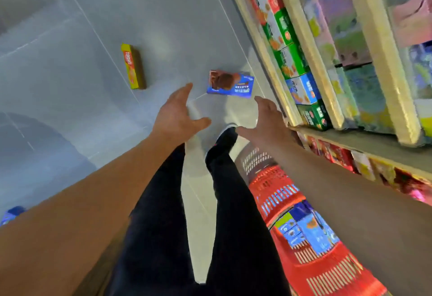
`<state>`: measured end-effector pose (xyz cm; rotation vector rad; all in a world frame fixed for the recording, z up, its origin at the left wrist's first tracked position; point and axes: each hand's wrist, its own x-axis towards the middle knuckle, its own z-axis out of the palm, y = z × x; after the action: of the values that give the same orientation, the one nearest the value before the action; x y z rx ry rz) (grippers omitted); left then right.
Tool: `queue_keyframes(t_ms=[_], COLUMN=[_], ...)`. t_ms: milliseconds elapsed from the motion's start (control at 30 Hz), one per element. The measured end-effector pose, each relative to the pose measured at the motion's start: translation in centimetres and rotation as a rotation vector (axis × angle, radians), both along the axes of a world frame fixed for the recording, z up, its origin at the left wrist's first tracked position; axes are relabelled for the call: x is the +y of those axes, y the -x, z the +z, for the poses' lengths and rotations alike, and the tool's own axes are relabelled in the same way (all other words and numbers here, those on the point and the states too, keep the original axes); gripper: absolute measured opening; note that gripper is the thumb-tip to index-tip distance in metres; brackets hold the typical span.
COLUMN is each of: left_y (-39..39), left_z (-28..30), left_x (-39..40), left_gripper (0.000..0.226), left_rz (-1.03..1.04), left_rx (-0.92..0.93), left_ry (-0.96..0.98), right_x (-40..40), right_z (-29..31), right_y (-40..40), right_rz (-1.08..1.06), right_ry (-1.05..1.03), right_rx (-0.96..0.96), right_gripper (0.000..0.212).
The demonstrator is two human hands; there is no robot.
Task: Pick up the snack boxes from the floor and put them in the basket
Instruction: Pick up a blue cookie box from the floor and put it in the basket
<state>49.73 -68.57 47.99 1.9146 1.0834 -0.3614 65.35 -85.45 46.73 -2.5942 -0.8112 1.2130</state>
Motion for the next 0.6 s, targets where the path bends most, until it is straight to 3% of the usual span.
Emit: queue_keyframes(t_ms=[233,333,400,600], left_y=[-5.2,-7.4,-9.4,-12.2], left_z=[-21.9,-30.8,-36.8,-47.2], left_x=[4.6,5.2,5.7,4.1], left_gripper=[0.099,0.105,0.108,0.119], left_rz=[-0.155,-0.304,-0.353,-0.644], left_rx=[0.093,0.112,0.083,0.046], left_ry=[0.045,0.067,0.021,-0.285], right_x=[5.5,6.3,6.6,5.0], right_z=[-21.5,-30.0,-35.6,-45.2], right_y=[-3.5,-4.0,-5.4,-8.2], right_rz=[-0.106,-0.050,-0.036,0.165], right_ry=[0.052,0.077,0.069,0.163], right_rx=[-0.007,-0.005,-0.066,-0.308], right_gripper=[0.098,0.101,0.105,0.119])
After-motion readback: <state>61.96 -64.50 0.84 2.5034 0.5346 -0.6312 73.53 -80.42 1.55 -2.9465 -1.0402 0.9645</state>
